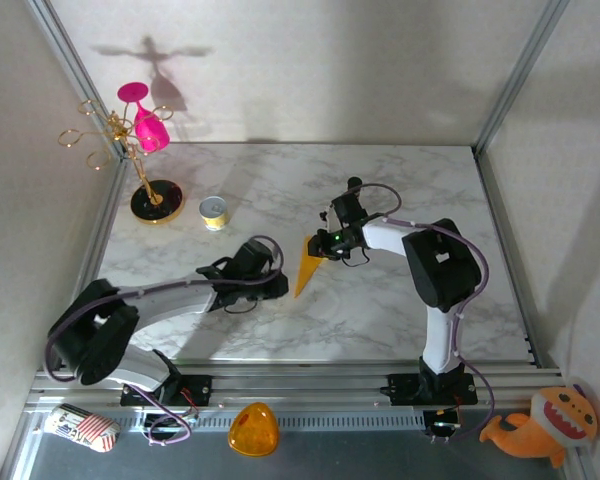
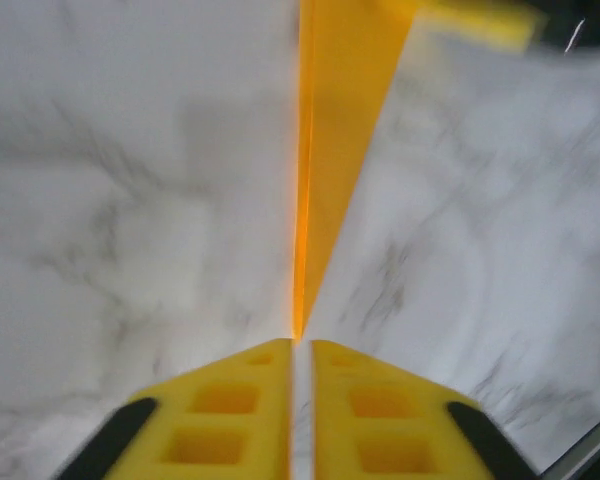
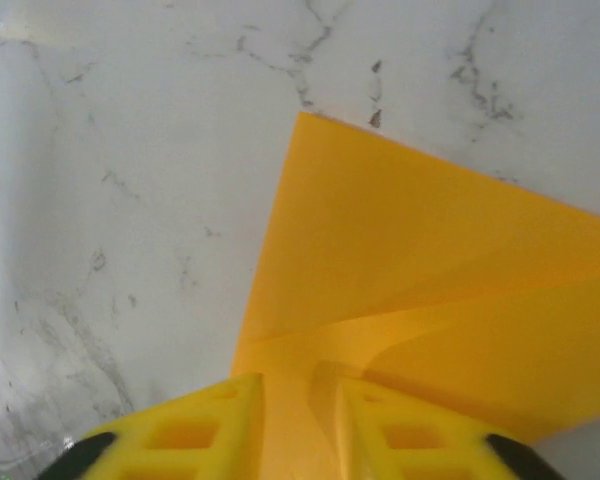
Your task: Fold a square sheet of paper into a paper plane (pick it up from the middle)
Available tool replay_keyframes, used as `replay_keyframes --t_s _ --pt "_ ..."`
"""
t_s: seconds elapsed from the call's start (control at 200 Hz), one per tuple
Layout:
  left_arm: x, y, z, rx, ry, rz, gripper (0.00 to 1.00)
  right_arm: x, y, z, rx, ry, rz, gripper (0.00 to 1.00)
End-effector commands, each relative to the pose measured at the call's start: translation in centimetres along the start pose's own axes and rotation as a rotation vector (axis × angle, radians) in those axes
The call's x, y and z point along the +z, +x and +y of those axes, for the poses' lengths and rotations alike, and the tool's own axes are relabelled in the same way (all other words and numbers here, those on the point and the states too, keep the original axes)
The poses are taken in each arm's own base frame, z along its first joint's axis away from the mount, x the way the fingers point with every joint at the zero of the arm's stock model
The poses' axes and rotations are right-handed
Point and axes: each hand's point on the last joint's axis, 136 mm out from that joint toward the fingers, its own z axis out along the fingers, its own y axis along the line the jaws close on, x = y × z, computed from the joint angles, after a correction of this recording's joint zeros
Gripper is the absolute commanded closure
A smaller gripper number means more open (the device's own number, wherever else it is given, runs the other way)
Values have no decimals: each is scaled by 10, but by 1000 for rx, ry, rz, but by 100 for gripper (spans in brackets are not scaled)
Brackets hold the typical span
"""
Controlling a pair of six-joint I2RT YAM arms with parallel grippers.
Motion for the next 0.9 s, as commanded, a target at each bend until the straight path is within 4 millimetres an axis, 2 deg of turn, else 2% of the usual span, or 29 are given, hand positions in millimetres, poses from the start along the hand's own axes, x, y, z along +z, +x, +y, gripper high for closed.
replay_keyframes --t_s 0.0,0.09,0.175,0.28,0.361,0.521,0.581,0.781,0.896 --pt "-29 -55 7 -63 -52 -201 76 -41 -22 21 -58 22 -97 64" --pt "-49 -83 19 -108 -76 -309 60 -56 -27 23 -46 87 -132 57" --pt "-63 -102 28 -120 -91 -383 47 -61 -24 13 -10 199 -143 50" --pt "-74 -114 42 -125 -128 -438 33 -64 -18 -2 40 385 -157 44" --pt "-78 -119 53 -135 -156 -476 22 -58 -12 -2 62 484 -156 41" --pt "-79 -118 91 -216 -247 -483 19 -36 -4 9 83 628 -153 39" --pt "-77 -115 100 -222 -261 -473 15 -30 -3 10 95 672 -158 39" --pt "-80 -114 113 -212 -294 -484 2 -15 2 11 112 745 -156 43" --pt "-79 -114 114 -200 -292 -481 1 -8 6 8 116 774 -137 44"
